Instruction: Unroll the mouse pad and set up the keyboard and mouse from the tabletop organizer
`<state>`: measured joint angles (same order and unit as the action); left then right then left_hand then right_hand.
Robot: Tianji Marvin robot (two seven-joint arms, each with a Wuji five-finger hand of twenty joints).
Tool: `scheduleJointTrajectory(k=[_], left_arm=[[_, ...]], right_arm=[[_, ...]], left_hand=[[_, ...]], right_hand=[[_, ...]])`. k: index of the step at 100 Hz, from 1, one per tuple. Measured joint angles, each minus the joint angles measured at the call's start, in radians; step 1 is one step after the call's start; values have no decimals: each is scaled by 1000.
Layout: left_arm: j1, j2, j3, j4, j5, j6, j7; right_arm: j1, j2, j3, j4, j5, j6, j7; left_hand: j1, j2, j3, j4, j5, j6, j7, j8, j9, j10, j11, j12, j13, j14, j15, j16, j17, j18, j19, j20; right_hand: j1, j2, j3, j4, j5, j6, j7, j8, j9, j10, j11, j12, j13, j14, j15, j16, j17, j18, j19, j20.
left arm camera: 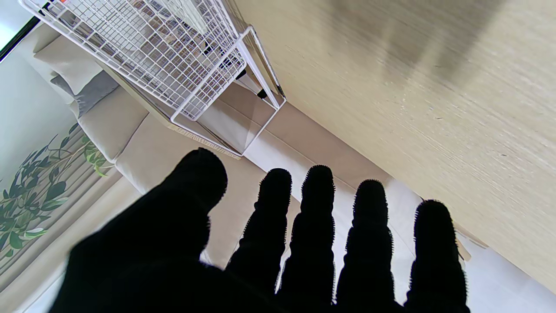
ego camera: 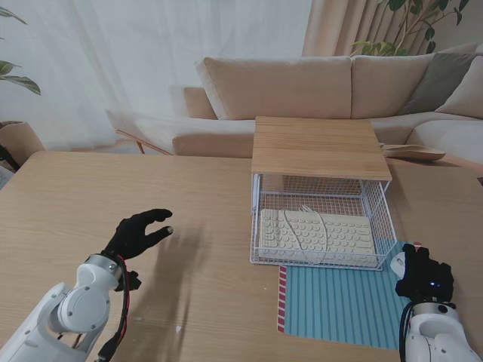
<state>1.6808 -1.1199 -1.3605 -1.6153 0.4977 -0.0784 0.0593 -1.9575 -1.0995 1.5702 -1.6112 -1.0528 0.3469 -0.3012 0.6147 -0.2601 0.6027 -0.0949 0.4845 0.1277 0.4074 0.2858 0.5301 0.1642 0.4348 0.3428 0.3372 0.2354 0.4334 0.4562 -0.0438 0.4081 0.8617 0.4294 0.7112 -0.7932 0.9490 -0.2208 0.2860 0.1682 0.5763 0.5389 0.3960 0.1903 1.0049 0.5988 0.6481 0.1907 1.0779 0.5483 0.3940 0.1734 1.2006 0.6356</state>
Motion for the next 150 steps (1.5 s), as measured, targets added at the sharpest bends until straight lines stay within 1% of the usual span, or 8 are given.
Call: scheduleJointTrajectory(k=[33, 42, 66, 80, 94, 110, 135, 150], left_arm=[[7, 0, -6, -6, -2, 0, -2], [7, 0, -6, -7, -2, 1, -2], [12, -2, -6, -18, -89, 8, -5], [15, -3, -11, -22, -31, 6, -3], [18, -3, -12, -25, -45, 6, -3], [20, -3, -13, -28, -47, 5, -4], [20, -3, -7, -30, -20, -22, 17], [18, 1, 11, -37, 38, -65, 28]], right_arm=[[11, -5, -23, 6, 52, 51, 55], [10, -7, -22, 6, 80, 50, 59], [1, -5, -23, -4, 62, 68, 117], [-4, -3, -23, -11, 62, 80, 130], [-9, 0, -21, -19, 53, 81, 146], [-12, 0, -19, -23, 55, 81, 148], [-57, -6, 42, -80, 35, 17, 141], [-90, -17, 102, -111, 52, -148, 45]], left_hand=[[0, 0, 0, 0, 0, 1, 0, 0, 0, 0, 0, 0, 0, 1, 0, 0, 0, 0, -1, 0], [0, 0, 0, 0, 0, 1, 0, 0, 0, 2, 0, 0, 0, 1, 0, 0, 0, 0, -1, 0], [0, 0, 0, 0, 0, 7, -4, 0, 0, 10, 0, 0, -13, 16, -8, 0, -1, 0, -15, 0], [0, -4, 0, 0, 0, 7, -4, -1, 0, 10, 0, 0, -13, 16, -8, 0, -1, 0, -15, 0], [0, -8, 0, 0, 0, 7, -5, -1, 0, 10, -1, 0, -13, 16, -8, 0, -1, 0, -17, 2], [0, -17, 0, 0, 0, 7, -5, -1, -6, 10, -5, 0, -13, 16, -8, 0, -1, 0, -23, 3], [-7, -106, 9, 1, -199, -26, -17, -1, -260, 11, -19, -10, -162, -1, -37, 0, -37, -1, -36, 16], [-28, -176, 59, 14, -272, -66, -17, -21, -318, -3, -200, -123, -224, -39, -125, -14, -41, -17, -92, 18]], right_hand=[[0, 104, -52, 2, -59, 12, -35, 0, -74, 12, 15, 0, -30, 0, -4, -4, -93, -2, -30, -8], [-10, 156, -69, 73, -85, 14, -60, 0, -103, 13, -8, -29, -69, 0, -94, -7, -132, -6, -69, -34], [-10, 243, -71, 104, -138, 14, -114, -26, -169, -14, -158, -207, -197, 0, -340, -94, -224, -10, -135, -56], [-21, 270, -91, 104, -147, 13, -122, -48, -196, -15, -248, -257, -275, -14, -453, -146, -271, -14, -189, -56], [-47, 279, -104, 104, -167, 13, -148, -70, -196, -16, -414, -322, -342, -22, -546, -196, -303, -23, -265, -85], [-70, 280, -119, 104, -173, 13, -160, -93, -196, -16, -492, -349, -373, -23, -573, -210, -332, -23, -307, -100], [-100, 293, -140, 104, -173, 13, -181, -104, -196, -16, -542, -363, -423, -33, -588, -220, -376, -36, -348, -101], [-109, 305, -152, 104, -173, 11, -182, -105, -196, -16, -542, -358, -433, -35, -591, -222, -381, -41, -375, -101]])
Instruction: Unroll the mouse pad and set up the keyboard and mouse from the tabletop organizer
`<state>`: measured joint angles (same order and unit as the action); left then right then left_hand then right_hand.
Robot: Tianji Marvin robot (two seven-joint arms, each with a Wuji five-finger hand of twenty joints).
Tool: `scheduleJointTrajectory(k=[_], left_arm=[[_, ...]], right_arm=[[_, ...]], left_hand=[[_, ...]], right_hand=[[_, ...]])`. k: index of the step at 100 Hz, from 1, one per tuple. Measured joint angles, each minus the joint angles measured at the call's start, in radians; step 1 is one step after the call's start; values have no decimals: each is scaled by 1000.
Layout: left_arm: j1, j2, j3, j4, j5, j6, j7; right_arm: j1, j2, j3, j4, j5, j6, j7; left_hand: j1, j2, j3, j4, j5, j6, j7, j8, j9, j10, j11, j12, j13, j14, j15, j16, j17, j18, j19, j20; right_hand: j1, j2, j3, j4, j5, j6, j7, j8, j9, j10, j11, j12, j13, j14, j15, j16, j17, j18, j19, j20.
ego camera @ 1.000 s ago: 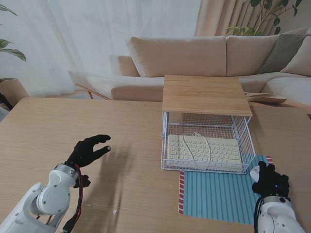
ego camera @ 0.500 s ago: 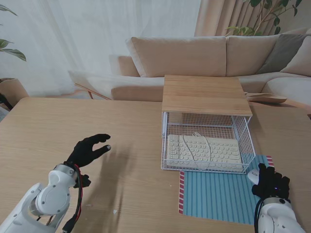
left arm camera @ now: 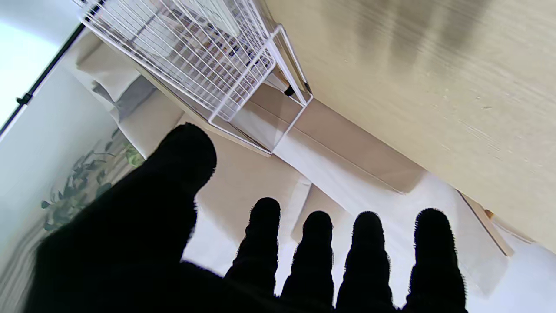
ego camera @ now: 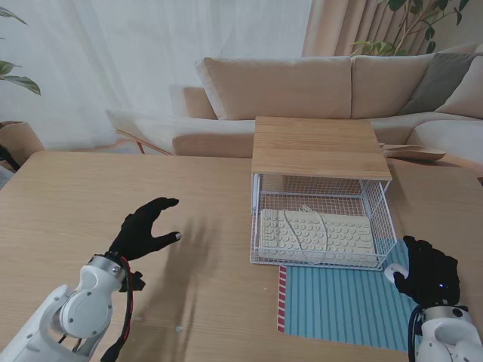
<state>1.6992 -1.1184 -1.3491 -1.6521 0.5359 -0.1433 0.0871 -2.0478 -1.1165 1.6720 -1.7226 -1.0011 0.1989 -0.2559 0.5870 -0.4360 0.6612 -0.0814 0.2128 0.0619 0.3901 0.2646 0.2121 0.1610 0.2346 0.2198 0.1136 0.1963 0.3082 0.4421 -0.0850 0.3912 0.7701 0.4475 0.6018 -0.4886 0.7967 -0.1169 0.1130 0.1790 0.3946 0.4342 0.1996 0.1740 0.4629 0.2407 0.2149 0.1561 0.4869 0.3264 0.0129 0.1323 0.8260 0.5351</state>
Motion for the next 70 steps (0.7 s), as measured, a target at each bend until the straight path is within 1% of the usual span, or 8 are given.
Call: scheduleJointTrajectory(k=[7, 14, 20, 26, 43, 52, 63, 70], left_arm=[[-6, 6, 13, -6, 24, -7, -13], [-18, 12, 32, -6, 93, -28, -10], [-36, 16, 54, 1, 170, -66, 29], [-57, 18, 80, 9, 211, -94, 71], [-126, 19, 153, 27, 184, -95, 86], [-154, 18, 191, 31, 133, -86, 62], [-188, 19, 240, 43, 143, -85, 35], [-212, 19, 276, 54, 148, -86, 30]], right_arm=[[-15, -2, 24, -26, -7, -57, -9], [-28, -2, 41, -57, -17, -94, -19], [-33, -2, 53, -83, -25, -137, -27], [-35, -1, 62, -107, -33, -186, -27], [-15, 8, 63, -173, -49, -298, 17], [23, 17, 48, -195, -47, -353, 85], [75, 31, 22, -219, -38, -401, 178], [109, 39, 3, -229, -3, -429, 247]], left_hand=[[-15, -38, 22, 0, -20, -4, -16, -16, -13, -11, -67, -30, -8, -10, -55, -11, 0, -10, -22, 0], [-30, -92, 34, 0, -25, -6, -79, -55, -29, -13, -104, -31, -18, -18, -99, -11, 1, -21, -52, 0], [-62, -125, 25, 0, -25, -10, -117, -76, -38, -14, -124, -21, -19, -27, -120, -11, 1, -36, -60, 0], [-73, -145, 28, 0, -25, -14, -150, -90, -46, -25, -138, 3, -19, -38, -137, -11, 2, -48, -61, 0], [-97, -205, 69, -8, -25, -23, -176, -109, -65, -25, -173, 50, -22, -39, -159, 2, 3, -60, -63, 1], [-123, -216, 67, -13, -25, -26, -188, -110, -65, -26, -184, 62, -31, -39, -165, 2, 3, -61, -73, 1], [-123, -216, 67, -13, -25, -26, -190, -113, -65, -26, -186, 74, -31, -39, -165, 2, 3, -61, -73, 1], [-123, -216, 67, -13, -25, -26, -190, -114, -65, -26, -183, 97, -31, -39, -165, 4, 3, -61, -73, 1]], right_hand=[[0, 0, 0, 0, 8, 0, 11, 0, 0, -5, 43, 23, 0, 0, 0, 0, 0, -6, -8, 14], [0, 0, -8, 0, 18, -1, 24, 20, 0, -8, 70, 32, 0, 0, 8, 0, 0, -6, -9, 29], [0, 0, -11, 0, 30, -1, 34, 24, 0, -8, 105, 46, 0, 0, 22, 0, 1, -7, -9, 41], [0, 0, -17, 0, 42, -2, 36, 33, 0, -8, 138, 59, 0, 0, 34, 0, 2, -8, -9, 49], [-18, 1, -28, 0, 81, -10, 35, 45, 0, -8, 256, 102, 27, 0, 73, 17, 25, -18, -9, 62], [-18, 1, -29, 0, 117, -12, 35, 55, 3, -8, 274, 105, 45, 0, 94, 26, 40, -18, -5, 62], [-18, 13, -29, 0, 142, -13, 35, 56, 16, -8, 292, 110, 64, 0, 120, 40, 50, -19, 12, 62], [-18, 13, -29, 0, 142, -13, 35, 57, 16, -8, 296, 115, 74, 0, 122, 42, 50, -19, 16, 62]])
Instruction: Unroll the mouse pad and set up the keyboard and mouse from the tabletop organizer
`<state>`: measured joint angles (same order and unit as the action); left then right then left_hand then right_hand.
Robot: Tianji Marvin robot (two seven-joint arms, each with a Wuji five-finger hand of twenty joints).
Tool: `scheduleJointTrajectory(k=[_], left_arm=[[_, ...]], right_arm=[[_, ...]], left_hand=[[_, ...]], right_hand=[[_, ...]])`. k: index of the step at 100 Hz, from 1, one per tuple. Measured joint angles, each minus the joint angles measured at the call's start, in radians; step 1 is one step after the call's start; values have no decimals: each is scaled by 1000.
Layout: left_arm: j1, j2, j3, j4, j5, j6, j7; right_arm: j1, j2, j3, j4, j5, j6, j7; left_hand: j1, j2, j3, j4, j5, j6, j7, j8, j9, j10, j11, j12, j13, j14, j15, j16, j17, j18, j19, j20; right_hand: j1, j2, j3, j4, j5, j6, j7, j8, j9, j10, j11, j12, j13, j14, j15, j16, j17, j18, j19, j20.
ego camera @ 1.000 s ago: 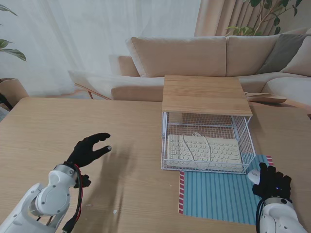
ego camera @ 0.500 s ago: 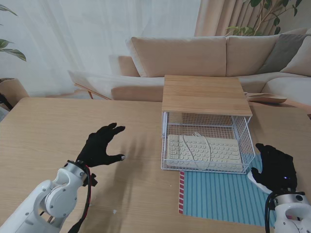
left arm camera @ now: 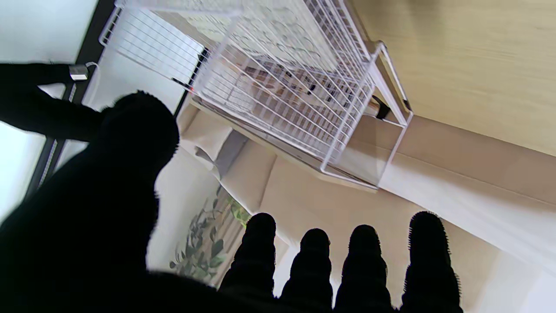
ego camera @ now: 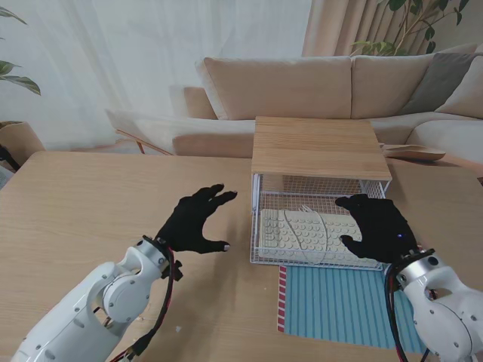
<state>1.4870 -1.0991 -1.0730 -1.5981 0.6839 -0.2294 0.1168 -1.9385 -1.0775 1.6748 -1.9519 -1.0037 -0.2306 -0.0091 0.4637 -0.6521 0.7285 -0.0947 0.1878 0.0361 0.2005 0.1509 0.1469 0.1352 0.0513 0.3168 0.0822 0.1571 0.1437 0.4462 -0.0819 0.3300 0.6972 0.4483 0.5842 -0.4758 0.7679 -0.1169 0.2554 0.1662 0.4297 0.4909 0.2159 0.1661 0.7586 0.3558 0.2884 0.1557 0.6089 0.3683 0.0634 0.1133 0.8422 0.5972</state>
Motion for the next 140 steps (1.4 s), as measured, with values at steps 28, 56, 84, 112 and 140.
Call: scheduleJointTrajectory(k=[28, 56, 84, 112, 140], left_arm=[[-118, -1, 150, 74, 40, -1, -4], [-181, -33, 254, 176, 25, 37, 137], [-240, -61, 317, 266, 22, 16, 178], [-281, -74, 365, 305, 24, 49, 194], [-302, -89, 393, 337, 11, 67, 212]], right_arm=[[152, 31, -111, 12, 86, -33, 183], [284, 56, -213, 71, 127, -19, 319], [369, 62, -296, 166, 121, 20, 345], [501, 62, -395, 342, 119, 86, 330], [620, 62, -493, 472, 146, 136, 313]], left_hand=[[-12, 0, 0, 0, 0, 0, 0, -1, 0, -9, 6, 3, 0, -13, -2, 0, 0, -2, 0, 0], [-12, 3, -18, -1, 0, 0, -24, -10, 0, -10, -5, 13, -12, -25, -62, 0, 0, -14, -97, -23], [-12, 15, -27, -1, 0, 0, 14, 4, 0, -10, -10, 25, -12, -25, -62, 0, 0, -15, -139, -21], [27, 102, -40, -1, 0, 0, 38, 15, 0, -11, 4, 53, -12, -25, -63, 21, 6, -15, -139, -13], [30, 121, -20, -1, 0, 0, 57, 26, -25, -22, 3, 64, -12, -25, -61, 34, 10, -16, -128, -12]], right_hand=[[32, 24, 1, 0, 13, -1, 1, 14, 28, 0, 12, 1, 13, -6, 1, 0, 0, -1, 1, 0], [35, 48, 1, 0, 49, -13, 11, 37, 51, -2, 24, 7, 26, -10, -1, 0, 0, -1, 1, -7], [4, 82, -81, 0, 49, -14, -36, 48, 50, -3, 24, 7, 26, -10, -3, 7, 0, -1, 1, -30], [4, 98, -98, 0, 49, -23, -51, 48, 50, -10, 2, 0, 26, -10, -30, 7, -11, -1, -38, -51], [-8, 109, -112, 0, 50, -24, -51, 48, 49, -10, 1, -1, 26, -14, -43, -3, -13, -1, -62, -53]])
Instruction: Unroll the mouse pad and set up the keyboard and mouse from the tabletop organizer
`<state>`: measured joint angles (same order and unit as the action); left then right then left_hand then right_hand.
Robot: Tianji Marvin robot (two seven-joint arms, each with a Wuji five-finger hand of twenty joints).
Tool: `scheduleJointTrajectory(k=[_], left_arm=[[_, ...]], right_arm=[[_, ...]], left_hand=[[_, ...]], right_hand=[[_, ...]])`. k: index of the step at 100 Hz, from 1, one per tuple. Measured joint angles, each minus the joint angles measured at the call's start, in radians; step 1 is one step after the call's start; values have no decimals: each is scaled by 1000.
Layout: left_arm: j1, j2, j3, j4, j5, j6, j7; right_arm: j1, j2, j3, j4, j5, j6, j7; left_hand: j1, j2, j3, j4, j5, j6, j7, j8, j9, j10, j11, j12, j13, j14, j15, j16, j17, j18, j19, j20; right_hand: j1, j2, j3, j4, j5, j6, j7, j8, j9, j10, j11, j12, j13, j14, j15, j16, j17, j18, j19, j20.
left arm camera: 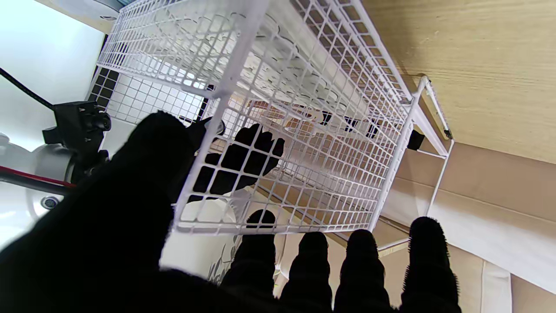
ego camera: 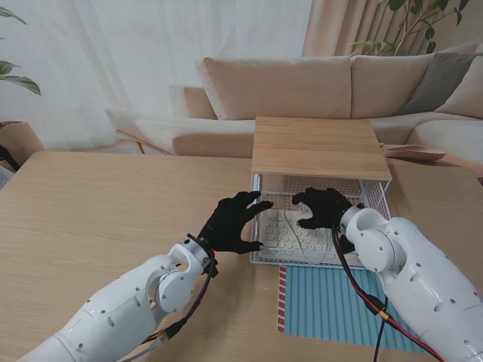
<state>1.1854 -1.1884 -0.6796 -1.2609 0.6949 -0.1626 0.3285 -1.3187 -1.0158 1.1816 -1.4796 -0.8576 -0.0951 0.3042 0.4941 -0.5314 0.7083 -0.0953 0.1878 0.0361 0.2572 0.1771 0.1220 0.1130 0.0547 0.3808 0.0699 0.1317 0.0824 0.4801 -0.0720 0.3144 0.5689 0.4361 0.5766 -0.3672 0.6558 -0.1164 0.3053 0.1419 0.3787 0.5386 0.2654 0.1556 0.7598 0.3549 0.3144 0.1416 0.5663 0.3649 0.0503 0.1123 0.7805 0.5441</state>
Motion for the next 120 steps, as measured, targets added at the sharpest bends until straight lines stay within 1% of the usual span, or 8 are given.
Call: scheduleJointTrajectory(k=[35, 47, 53, 61, 68, 80, 105, 120], left_arm=[[-5, -6, 9, 5, -14, 15, 4], [-6, -9, 12, 5, -22, 27, 2], [-6, -10, 13, 4, -24, 30, 2], [-7, -10, 16, 4, -28, 33, 0], [-8, -11, 18, 5, -34, 36, -2], [-10, -13, 19, 6, -37, 38, -4], [-18, -15, 25, 12, -45, 36, -10], [-18, -16, 25, 12, -45, 36, -12]], right_arm=[[109, -8, -99, 128, 30, 68, -30], [141, -14, -130, 175, 55, 88, -48], [156, -17, -146, 198, 77, 96, -59], [175, -20, -169, 221, 115, 120, -63], [194, -25, -189, 241, 129, 137, -63], [228, -36, -218, 289, 194, 151, -74], [275, -40, -271, 333, 166, 151, -65], [285, -39, -284, 338, 169, 159, -38]], left_hand=[[3, 7, 8, 0, 0, 0, 45, 24, -3, -18, -2, -3, 0, -9, 24, 1, 0, 0, 37, -2], [6, 19, 8, 0, 0, 0, 55, 25, -14, -25, -3, -15, 0, -12, 26, 1, 0, 0, 37, -8], [15, 20, 6, 0, 0, 0, 56, 25, -15, -26, -3, -17, 0, -12, 26, 1, 0, 0, 37, -9], [15, 28, 5, 0, 0, 0, 64, 27, -24, -26, -4, -27, 0, -12, 36, 1, 0, -1, 38, -10], [15, 28, 5, 0, 0, 0, 68, 34, -27, -26, -4, -28, 0, -13, 36, 1, 0, -2, 38, -10], [16, 28, 5, 0, 0, 0, 68, 35, -28, -26, -4, -29, 0, -13, 36, 1, 0, -7, 39, -11], [16, 28, 5, 0, 0, 0, 79, 36, -36, -28, -5, -41, 0, -13, 48, 1, 1, -7, 63, -16], [16, 28, 5, 0, 0, 0, 81, 36, -36, -30, -5, -63, 0, -13, 62, 1, 1, -7, 64, -17]], right_hand=[[0, 12, -7, 0, 35, -16, 4, 0, 1, 0, -3, 0, 0, 0, -9, 0, 0, 0, -11, 0], [-35, 12, -24, 0, 43, -24, 4, 0, 1, 0, -4, 0, 0, -1, -9, 0, 0, 0, -12, 0], [-47, 14, -38, 0, 48, -24, 5, 0, 1, 0, -10, 0, 0, -1, -9, 0, 0, 0, -22, 0], [-85, 49, -62, 0, 58, -25, 4, 0, 1, 0, -12, -1, 0, -1, -11, 0, 0, 0, -31, 0], [-87, 71, -110, 0, 65, -25, 4, -7, 1, 0, -13, -1, 0, -1, -12, 0, 0, 0, -49, 0], [-98, 72, -133, 0, 75, -25, 4, -9, 2, 0, -13, -1, 0, -1, -12, 0, -1, 0, -61, 0], [-110, 72, -156, 0, 114, -25, -1, -20, 65, -1, -29, -2, 1, -1, -14, 0, 4, 0, -99, 10], [-110, 72, -175, 0, 159, -14, -1, -20, 127, 1, -47, -11, 71, 4, 32, 1, 29, 2, -111, 32]])
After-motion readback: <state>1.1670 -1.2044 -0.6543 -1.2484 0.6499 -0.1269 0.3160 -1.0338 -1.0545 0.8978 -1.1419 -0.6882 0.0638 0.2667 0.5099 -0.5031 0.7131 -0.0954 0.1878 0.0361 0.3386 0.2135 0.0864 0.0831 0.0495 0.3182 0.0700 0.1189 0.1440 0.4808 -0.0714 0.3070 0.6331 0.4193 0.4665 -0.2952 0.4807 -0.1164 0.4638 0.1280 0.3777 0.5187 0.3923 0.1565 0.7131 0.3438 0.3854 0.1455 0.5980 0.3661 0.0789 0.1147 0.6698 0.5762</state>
